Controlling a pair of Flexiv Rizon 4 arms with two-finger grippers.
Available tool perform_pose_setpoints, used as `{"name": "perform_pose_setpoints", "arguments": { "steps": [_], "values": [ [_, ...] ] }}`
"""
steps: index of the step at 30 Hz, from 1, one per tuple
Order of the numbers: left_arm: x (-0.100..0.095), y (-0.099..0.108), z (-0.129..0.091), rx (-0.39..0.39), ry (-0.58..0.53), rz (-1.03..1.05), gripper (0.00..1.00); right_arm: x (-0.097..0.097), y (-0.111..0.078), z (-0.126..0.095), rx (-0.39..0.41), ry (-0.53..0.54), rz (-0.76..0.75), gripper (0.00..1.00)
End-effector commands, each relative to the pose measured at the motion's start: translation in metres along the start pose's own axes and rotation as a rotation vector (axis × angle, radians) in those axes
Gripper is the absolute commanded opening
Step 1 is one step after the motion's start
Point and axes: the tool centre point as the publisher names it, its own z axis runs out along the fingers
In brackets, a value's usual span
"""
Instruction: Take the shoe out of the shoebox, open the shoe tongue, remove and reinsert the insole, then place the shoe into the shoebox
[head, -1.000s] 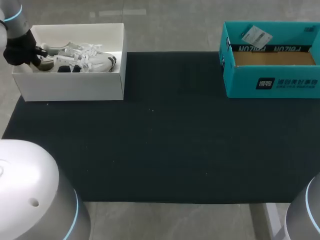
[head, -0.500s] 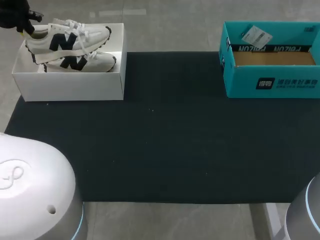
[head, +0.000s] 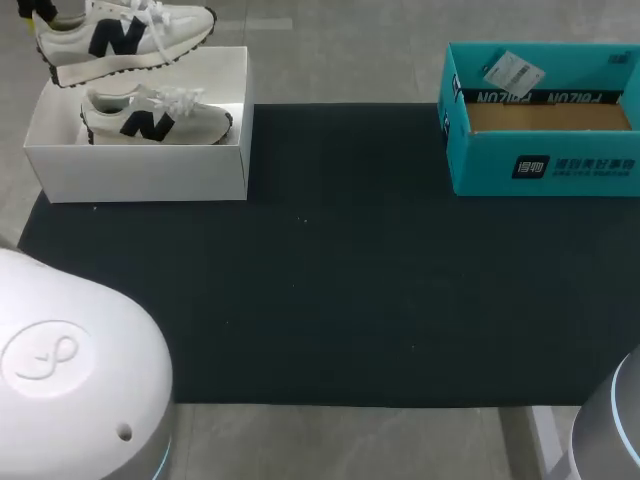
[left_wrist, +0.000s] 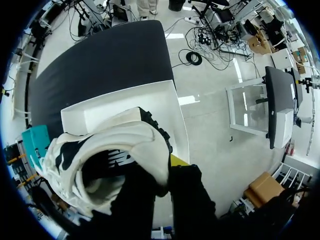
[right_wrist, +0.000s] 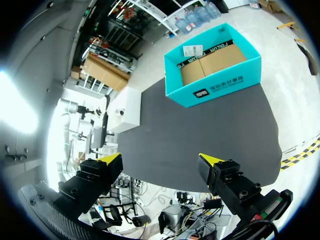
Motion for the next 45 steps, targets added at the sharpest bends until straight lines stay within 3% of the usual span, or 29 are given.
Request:
{"name": "perform_pose_setpoints", "arguments": {
  "steps": [1,9,11,16,24,29,39,45],
  "values": [
    [0.001,0.004,-0.003,0.029,-0.001,0.001,0.0,0.0,0.0,0.001,0.0,-0.002,0.002,1.0],
    [0.001,0.004,-0.003,0.029,-0.001,0.001,0.0,0.0,0.0,0.001,0.0,-0.002,0.002,1.0],
    [-0.007,0.002,-0.012,-0.009,-0.021,-0.003,0.0,0.0,0.0,0.001,0.0,-0.002,0.002,1.0],
    [-0.037,-0.007,-0.025,0.006,0.055,-0.033,0.0,0.0,0.0,0.001,0.0,-0.002,0.002,1.0],
    [-0.087,-0.04,-0.044,0.001,0.036,0.002,0.0,0.0,0.0,0.001,0.0,-0.002,0.002,1.0],
    [-0.122,-0.065,-0.055,-0.03,0.082,0.036,0.0,0.0,0.0,0.001,0.0,-0.002,0.002,1.0],
    [-0.188,-0.106,-0.077,-0.047,0.036,0.125,0.0,0.0,0.0,0.001,0.0,-0.002,0.002,1.0],
    [-0.22,-0.124,-0.085,-0.101,0.119,0.124,0.0,0.0,0.0,0.001,0.0,-0.002,0.002,1.0]
  ]
}}
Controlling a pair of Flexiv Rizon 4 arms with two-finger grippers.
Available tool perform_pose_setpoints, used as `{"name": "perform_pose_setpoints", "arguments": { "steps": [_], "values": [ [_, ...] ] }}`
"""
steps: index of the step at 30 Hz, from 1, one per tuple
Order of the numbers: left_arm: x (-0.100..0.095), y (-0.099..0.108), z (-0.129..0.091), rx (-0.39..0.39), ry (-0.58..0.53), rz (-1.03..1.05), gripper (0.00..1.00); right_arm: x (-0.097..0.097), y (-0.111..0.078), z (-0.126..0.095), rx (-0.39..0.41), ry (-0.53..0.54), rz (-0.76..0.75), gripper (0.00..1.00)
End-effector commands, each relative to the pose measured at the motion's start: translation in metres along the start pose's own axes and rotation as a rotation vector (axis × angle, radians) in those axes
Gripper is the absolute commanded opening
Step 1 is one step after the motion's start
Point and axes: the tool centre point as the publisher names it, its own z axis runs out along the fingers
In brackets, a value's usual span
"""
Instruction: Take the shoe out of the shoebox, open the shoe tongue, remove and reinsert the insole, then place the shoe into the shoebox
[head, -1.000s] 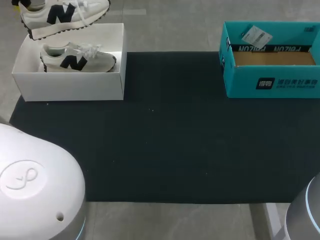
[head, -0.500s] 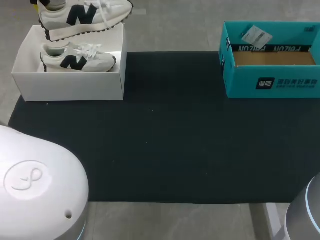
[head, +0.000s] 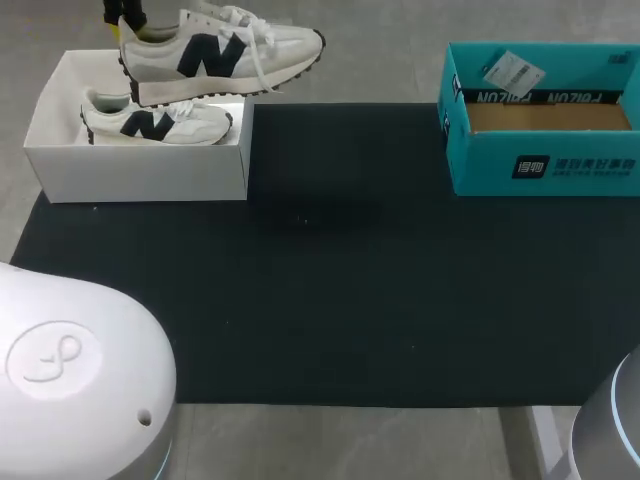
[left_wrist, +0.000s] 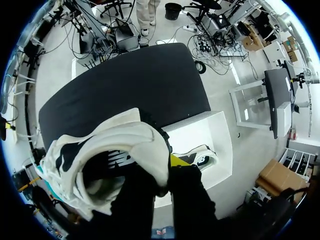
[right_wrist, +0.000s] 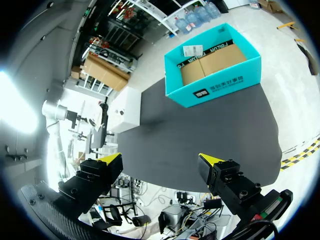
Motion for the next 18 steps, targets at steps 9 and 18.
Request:
{"name": "perform_pose_setpoints", "arguments": {
  "steps": [9,18],
  "values": [
    [-0.066,-0.041,-0.007,-0.149,0.09,0.043,0.0,0.0,0.0,0.001,0.0,-0.002,0.002,1.0],
    [-0.125,-0.048,-0.006,-0.11,0.006,0.139,0.0,0.0,0.0,0.001,0.0,-0.002,0.002,1.0]
  ]
}}
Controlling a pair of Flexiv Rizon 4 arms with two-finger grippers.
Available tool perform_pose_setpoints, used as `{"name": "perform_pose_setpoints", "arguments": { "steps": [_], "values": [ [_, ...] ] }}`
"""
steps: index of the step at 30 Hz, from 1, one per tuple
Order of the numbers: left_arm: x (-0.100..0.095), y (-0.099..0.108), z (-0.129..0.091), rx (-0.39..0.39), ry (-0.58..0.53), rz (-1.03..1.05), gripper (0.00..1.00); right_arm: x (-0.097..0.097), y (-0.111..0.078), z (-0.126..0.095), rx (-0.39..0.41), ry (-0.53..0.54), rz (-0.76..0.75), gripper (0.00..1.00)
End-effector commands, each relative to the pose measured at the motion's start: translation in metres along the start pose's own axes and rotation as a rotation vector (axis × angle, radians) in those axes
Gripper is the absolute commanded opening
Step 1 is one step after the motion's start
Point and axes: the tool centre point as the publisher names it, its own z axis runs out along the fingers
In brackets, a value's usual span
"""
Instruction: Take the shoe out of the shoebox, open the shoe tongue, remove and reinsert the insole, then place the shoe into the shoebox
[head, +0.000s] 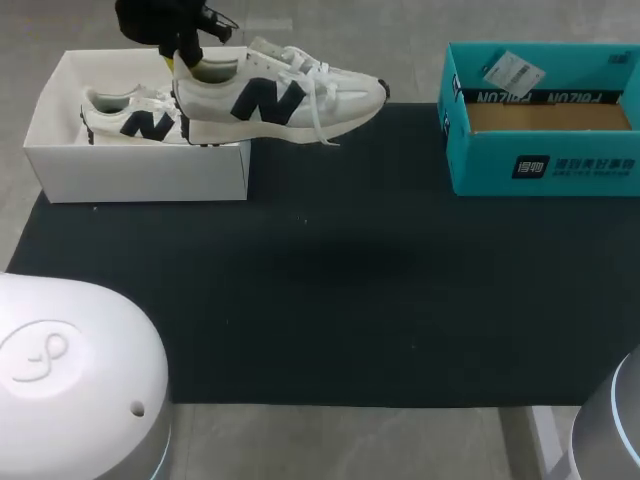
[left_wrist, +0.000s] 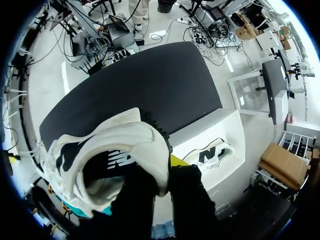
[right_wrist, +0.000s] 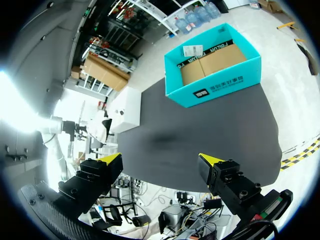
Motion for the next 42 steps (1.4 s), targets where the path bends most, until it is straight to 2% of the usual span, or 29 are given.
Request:
{"name": "perform_pose_setpoints", "arguments": {
  "steps": [1,9,18,32,37,42],
  "values": [
    [-0.018,-0.001,0.001,-0.021,-0.029,0.02,0.0,0.0,0.0,0.001,0.0,-0.002,0.002,1.0],
    [-0.068,-0.005,0.008,-0.021,-0.017,0.078,0.0,0.0,0.0,0.001,0.0,-0.002,0.002,1.0],
    [-0.103,-0.012,0.013,-0.053,-0.031,0.044,0.0,0.0,0.0,0.001,0.0,-0.002,0.002,1.0],
    [-0.142,-0.016,0.023,-0.078,-0.009,0.025,0.0,0.0,0.0,0.001,0.0,-0.002,0.002,1.0],
    [-0.155,-0.021,0.039,-0.097,0.021,0.021,0.0,0.0,0.0,0.001,0.0,-0.002,0.002,1.0],
    [-0.165,-0.031,0.067,-0.099,0.035,0.0,0.0,0.0,0.0,0.001,0.0,-0.002,0.002,1.0]
  ]
}}
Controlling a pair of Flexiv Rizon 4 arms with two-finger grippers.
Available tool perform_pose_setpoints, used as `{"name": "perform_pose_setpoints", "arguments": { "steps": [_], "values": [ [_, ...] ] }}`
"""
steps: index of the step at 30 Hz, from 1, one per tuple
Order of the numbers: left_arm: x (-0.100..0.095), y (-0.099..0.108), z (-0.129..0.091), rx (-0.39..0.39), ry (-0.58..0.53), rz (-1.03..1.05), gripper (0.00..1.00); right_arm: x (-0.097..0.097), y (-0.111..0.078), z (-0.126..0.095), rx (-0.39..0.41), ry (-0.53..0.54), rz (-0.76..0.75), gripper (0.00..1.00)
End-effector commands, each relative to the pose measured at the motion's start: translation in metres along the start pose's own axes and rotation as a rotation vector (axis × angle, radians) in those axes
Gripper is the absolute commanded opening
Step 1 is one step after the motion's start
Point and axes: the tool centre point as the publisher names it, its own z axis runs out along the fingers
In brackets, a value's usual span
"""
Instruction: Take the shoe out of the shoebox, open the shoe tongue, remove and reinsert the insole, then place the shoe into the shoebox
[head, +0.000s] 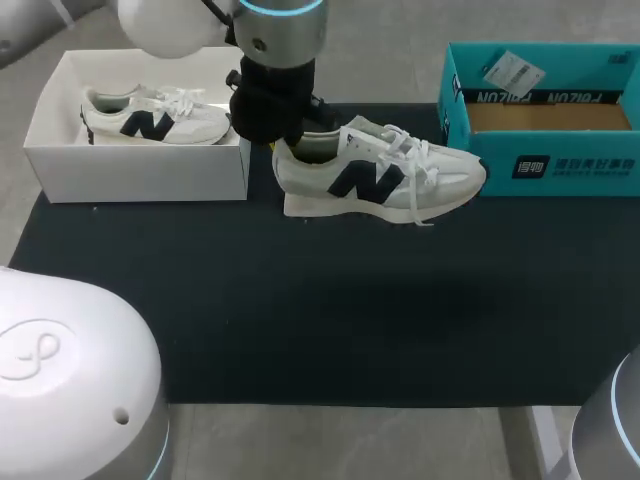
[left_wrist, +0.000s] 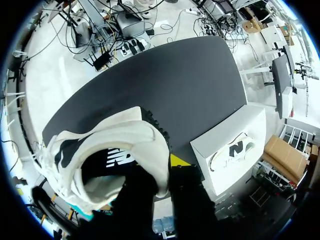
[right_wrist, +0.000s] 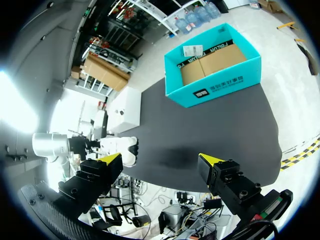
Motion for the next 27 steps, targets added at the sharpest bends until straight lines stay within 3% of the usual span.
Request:
{"name": "perform_pose_setpoints", "arguments": {
  "steps": [1,7,21,27],
  "values": [
    [-0.012,-0.01,0.027,-0.005,0.006,-0.005,0.0,0.0,0.0,0.001,0.0,-0.002,0.002,1.0],
    [-0.018,-0.02,0.063,-0.004,0.014,-0.023,0.0,0.0,0.0,0.001,0.0,-0.002,0.002,1.0],
    [-0.028,-0.032,0.113,-0.101,0.074,-0.03,0.0,0.0,0.0,0.001,0.0,-0.002,0.002,1.0],
    [-0.04,-0.041,0.131,-0.073,0.073,-0.038,0.0,0.0,0.0,0.001,0.0,-0.002,0.002,1.0]
  ]
}}
